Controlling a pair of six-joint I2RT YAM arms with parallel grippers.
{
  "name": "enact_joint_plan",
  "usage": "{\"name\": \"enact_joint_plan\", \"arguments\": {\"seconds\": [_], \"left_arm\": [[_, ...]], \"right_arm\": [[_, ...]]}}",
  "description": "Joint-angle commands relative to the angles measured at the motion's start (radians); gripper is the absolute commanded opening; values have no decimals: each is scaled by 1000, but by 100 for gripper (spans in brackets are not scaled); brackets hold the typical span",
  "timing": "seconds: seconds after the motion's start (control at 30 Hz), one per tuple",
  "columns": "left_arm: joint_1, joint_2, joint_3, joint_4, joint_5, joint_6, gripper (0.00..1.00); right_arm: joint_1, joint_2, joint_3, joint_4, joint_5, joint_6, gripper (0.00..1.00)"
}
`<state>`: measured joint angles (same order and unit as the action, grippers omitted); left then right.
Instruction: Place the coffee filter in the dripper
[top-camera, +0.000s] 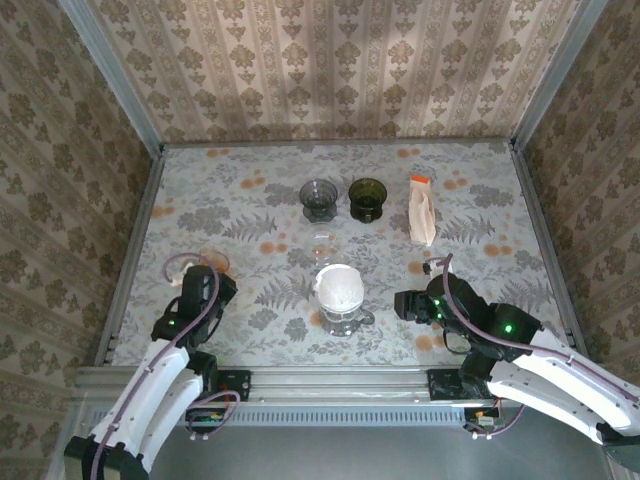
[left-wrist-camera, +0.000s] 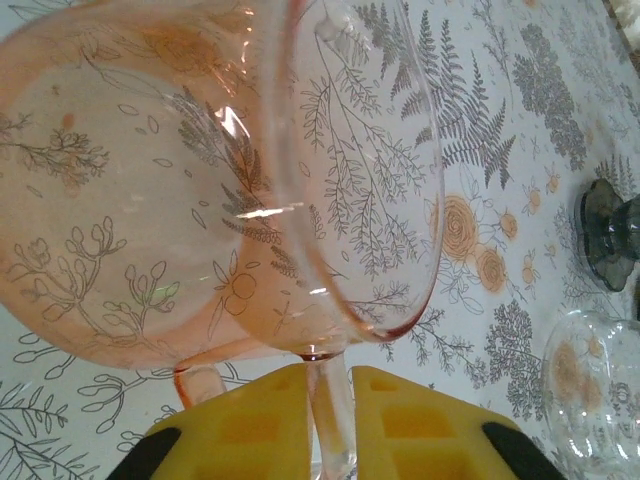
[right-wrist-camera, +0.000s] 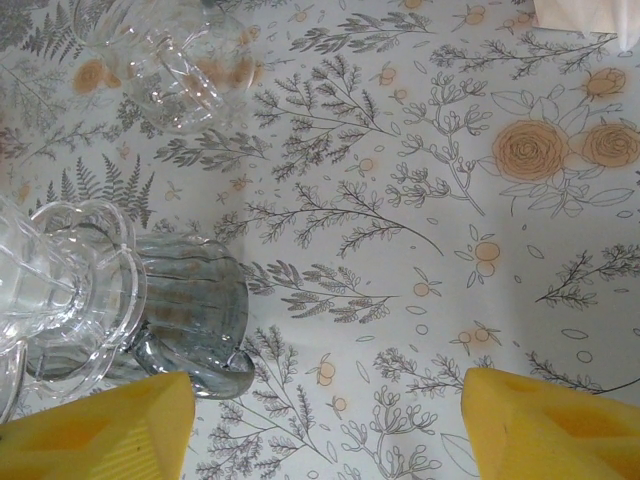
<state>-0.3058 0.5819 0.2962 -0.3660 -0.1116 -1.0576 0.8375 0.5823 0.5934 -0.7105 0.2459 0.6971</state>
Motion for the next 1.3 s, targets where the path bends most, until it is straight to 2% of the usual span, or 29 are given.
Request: {"name": "enact_joint_plan", "arguments": {"seconds": [0.0,0.13,0.57,0.63,0.83,0.97,1.1,1.27], "left_arm": [[9,-8,-14,-32,30,-40,24],[11,-11,-11,-43,28,-59,38],[11,-59,72,-99,50,-84,57],[11,-60,89,-102,64,-89,63],[1,-101,153,-138,79,-88,65],[-3,-121,211,-124,82,-71,70],[-3,-98,274,-93,89,-24,73],[-1,-46,324,-32,116,27,76]], "right_arm": [[-5,-16,-18,10,-17,22,73],[-5,-23,-20,6,-16,25,73],[-4,-26,-27,0,-21,27,73],[-5,-25,-29,2,-22,27,73],[-5,-22,-37,5,-38,23,73],[-4,-7,-101,115,-161,-5,72],[3,52,-185,291,-290,-37,67],[62,85,-285,463,-270,-93,64]]}}
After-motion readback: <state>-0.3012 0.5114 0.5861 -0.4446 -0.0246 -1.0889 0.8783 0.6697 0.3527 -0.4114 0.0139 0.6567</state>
